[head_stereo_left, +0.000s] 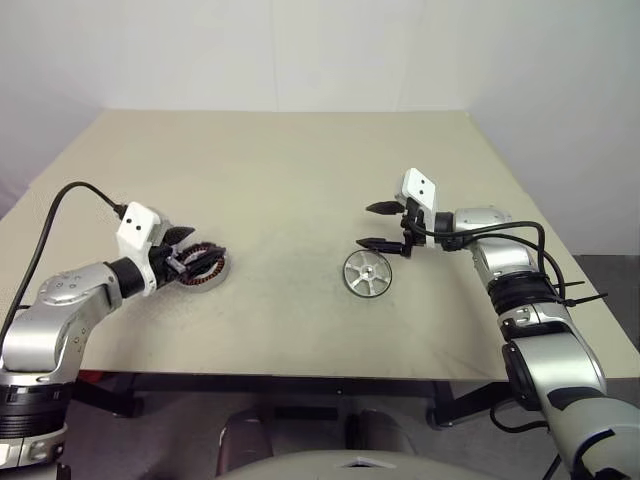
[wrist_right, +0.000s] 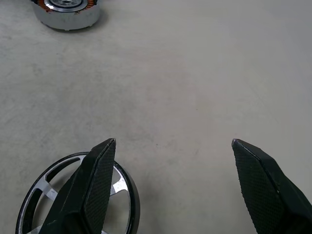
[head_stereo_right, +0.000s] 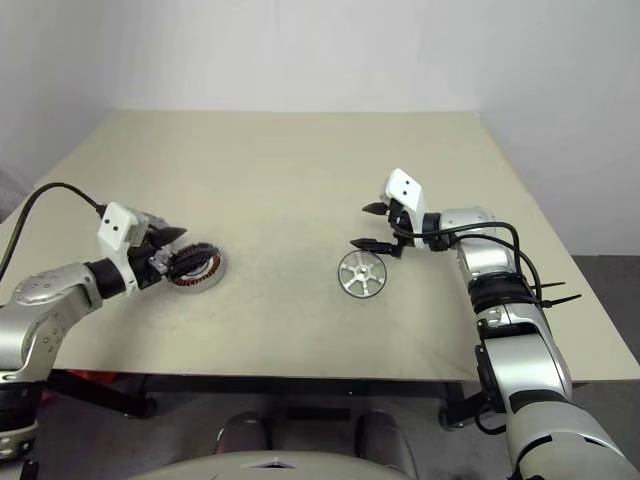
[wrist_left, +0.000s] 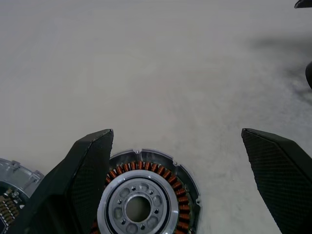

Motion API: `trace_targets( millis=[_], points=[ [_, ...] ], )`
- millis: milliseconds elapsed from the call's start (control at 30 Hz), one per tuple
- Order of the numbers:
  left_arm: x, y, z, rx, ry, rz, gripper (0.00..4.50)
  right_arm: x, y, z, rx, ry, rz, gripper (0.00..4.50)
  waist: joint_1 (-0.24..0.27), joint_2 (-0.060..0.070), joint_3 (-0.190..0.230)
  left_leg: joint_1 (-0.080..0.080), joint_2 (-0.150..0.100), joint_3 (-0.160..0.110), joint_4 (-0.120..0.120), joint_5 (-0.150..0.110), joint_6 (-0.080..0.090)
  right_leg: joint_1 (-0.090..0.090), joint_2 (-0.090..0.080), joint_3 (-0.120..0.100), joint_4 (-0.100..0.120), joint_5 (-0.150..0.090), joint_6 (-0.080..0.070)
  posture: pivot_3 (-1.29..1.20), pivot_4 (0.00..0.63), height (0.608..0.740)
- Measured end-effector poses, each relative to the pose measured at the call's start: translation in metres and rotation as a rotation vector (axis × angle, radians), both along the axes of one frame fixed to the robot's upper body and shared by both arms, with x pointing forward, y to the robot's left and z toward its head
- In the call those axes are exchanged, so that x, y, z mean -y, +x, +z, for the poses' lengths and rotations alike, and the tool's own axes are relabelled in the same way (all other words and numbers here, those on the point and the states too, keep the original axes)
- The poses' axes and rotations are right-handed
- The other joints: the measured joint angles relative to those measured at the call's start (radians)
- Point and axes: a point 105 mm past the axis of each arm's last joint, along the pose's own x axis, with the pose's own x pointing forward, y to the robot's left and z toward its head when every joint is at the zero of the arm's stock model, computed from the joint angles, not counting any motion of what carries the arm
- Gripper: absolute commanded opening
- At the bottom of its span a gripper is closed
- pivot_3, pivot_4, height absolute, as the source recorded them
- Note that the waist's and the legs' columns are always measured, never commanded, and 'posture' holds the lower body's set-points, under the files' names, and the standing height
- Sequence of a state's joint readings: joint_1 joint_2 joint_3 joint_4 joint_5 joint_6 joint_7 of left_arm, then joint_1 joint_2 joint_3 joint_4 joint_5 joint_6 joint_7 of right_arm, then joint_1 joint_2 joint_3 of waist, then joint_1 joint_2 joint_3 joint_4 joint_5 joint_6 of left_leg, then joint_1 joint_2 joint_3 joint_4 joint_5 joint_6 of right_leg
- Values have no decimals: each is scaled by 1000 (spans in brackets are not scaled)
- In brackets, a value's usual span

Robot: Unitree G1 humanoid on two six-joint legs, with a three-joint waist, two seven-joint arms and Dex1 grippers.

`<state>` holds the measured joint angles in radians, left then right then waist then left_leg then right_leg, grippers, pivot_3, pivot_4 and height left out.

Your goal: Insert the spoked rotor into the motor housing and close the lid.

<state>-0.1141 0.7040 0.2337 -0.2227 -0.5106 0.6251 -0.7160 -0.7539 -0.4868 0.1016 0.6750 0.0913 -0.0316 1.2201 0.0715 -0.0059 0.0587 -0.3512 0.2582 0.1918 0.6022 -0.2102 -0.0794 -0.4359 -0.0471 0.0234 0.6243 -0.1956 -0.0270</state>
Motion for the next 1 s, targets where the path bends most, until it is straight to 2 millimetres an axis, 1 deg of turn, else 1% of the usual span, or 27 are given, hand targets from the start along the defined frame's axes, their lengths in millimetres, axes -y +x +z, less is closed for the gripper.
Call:
trace_targets(
  millis=[333,433,500,600,667,700,767,900,1000],
  points=[
    [2,-3,-1,-6,5,-6,4474,-2,0,0,3,3,4,4317,0,0,0,0,0,0,0,0,0,0,0,0,0,0,0,0,0,740],
    [-2,-6,-3,-18,35,-10,4474,-2,0,0,3,3,4,4317,-1,0,0,0,0,0,0,0,0,0,0,0,0,0,0,0,0,740],
    [-12,-13,-8,-50,130,-26,4474,-1,0,0,3,3,3,4317,-4,0,0,0,1,0,0,0,0,0,1,0,0,0,0,0,0,740],
    [-29,-23,-12,-80,317,-57,4474,-1,0,0,3,3,3,4317,-2,0,0,0,0,-1,0,0,0,0,1,0,-1,0,1,0,0,740],
    [-36,-23,-7,-63,436,-97,4474,-1,0,0,4,3,4,4317,2,-1,0,0,0,-2,0,0,0,1,0,0,-1,-1,1,0,0,740],
    [-39,-20,-1,-38,500,-117,4474,-1,0,0,4,3,3,4317,6,-1,0,0,0,-3,0,0,0,2,-1,0,-1,-1,1,0,0,740],
    [-38,-12,10,14,574,-148,4474,-2,0,-1,5,4,5,4317,13,-1,1,1,-1,-3,0,0,0,4,-3,0,-1,-1,1,0,0,740],
    [-23,7,31,143,711,-241,4474,-4,0,-3,2,11,12,4317,21,-1,0,1,-2,-4,1,0,0,4,-3,0,0,0,1,0,0,740],
    [-10,16,33,191,814,-340,4474,-4,1,-3,-2,14,12,4317,21,-1,1,0,-2,-5,0,1,-1,4,-3,-1,0,0,1,0,0,740]
  ],
)
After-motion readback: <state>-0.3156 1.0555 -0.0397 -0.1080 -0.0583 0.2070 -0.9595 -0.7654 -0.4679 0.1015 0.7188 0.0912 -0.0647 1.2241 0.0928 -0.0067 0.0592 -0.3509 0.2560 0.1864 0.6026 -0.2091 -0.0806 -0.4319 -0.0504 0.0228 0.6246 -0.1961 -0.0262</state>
